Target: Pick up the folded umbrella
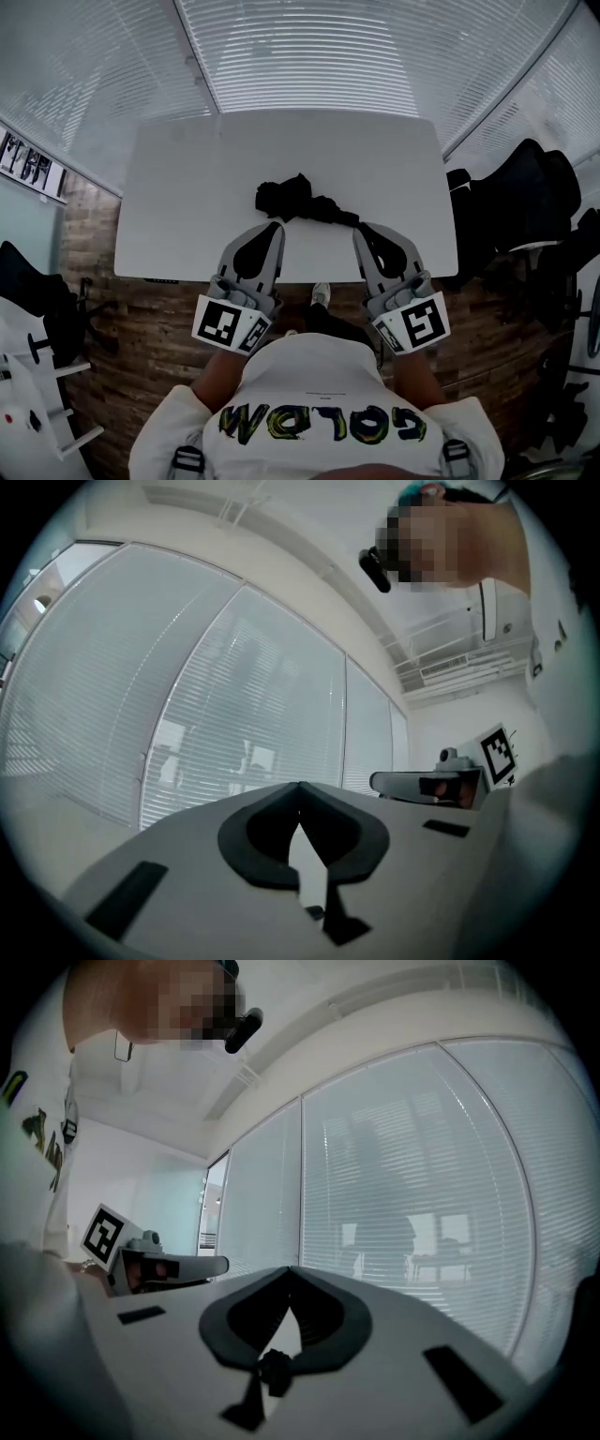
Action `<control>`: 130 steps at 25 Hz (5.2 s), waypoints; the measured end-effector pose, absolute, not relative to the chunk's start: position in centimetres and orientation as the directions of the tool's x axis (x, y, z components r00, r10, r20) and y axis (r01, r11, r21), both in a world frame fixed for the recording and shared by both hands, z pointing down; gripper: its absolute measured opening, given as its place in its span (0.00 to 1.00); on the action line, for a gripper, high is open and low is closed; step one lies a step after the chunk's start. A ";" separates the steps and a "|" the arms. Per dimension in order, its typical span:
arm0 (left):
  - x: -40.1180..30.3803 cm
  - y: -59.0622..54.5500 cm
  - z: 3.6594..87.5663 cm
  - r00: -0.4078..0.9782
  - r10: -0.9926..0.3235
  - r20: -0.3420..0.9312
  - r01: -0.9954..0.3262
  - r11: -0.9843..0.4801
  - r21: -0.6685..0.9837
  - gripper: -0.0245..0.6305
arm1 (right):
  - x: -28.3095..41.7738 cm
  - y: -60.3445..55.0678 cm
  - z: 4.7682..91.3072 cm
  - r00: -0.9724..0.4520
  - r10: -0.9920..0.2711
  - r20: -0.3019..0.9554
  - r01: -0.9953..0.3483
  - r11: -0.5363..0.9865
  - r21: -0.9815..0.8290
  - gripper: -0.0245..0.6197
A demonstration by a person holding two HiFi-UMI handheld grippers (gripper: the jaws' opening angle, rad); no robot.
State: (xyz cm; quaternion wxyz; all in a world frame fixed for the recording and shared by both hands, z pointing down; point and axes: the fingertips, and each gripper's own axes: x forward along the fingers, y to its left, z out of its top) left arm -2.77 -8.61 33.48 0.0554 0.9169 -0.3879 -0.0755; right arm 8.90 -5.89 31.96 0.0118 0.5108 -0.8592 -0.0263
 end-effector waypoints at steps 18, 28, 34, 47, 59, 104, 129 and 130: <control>4.1 -22.0 34.4 0.654 -0.755 -0.050 -0.741 -0.652 0.159 0.05 | 16.1 -20.0 33.2 -0.536 -0.843 0.041 -0.841 0.538 0.064 0.06; -0.6 -25.2 34.0 0.658 -0.751 -0.050 -0.736 -0.656 0.165 0.05 | 10.5 -24.2 36.6 -0.571 -0.802 0.173 -0.802 0.591 0.088 0.16; -2.8 -26.5 34.5 0.654 -0.755 -0.046 -0.738 -0.650 0.183 0.05 | 6.0 -25.7 43.2 -0.628 -0.681 0.378 -0.708 0.701 0.087 0.38; -4.9 -26.5 35.8 0.641 -0.767 -0.027 -0.747 -0.631 0.208 0.05 | 1.2 -25.3 59.7 -0.548 -0.282 0.787 -0.443 0.897 0.012 0.66; -5.8 -26.1 36.2 0.630 -0.776 -0.023 -0.754 -0.619 0.218 0.05 | 0.4 -24.8 66.4 -0.398 -0.127 0.908 -0.349 0.937 -0.021 0.70; -6.1 -25.3 36.0 0.626 -0.779 -0.028 -0.758 -0.617 0.211 0.05 | 3.1 -26.9 60.4 -0.500 -0.360 0.788 -0.524 0.850 0.056 0.45; -5.2 -25.2 35.5 0.634 -0.772 -0.042 -0.752 -0.628 0.203 0.05 | 6.7 -25.9 38.5 -0.654 -0.731 0.198 -0.740 0.672 0.037 0.45; -5.1 -25.2 35.4 0.634 -0.772 -0.043 -0.752 -0.628 0.202 0.05 | 7.0 -25.6 37.6 -0.652 -0.738 0.174 -0.744 0.667 0.041 0.45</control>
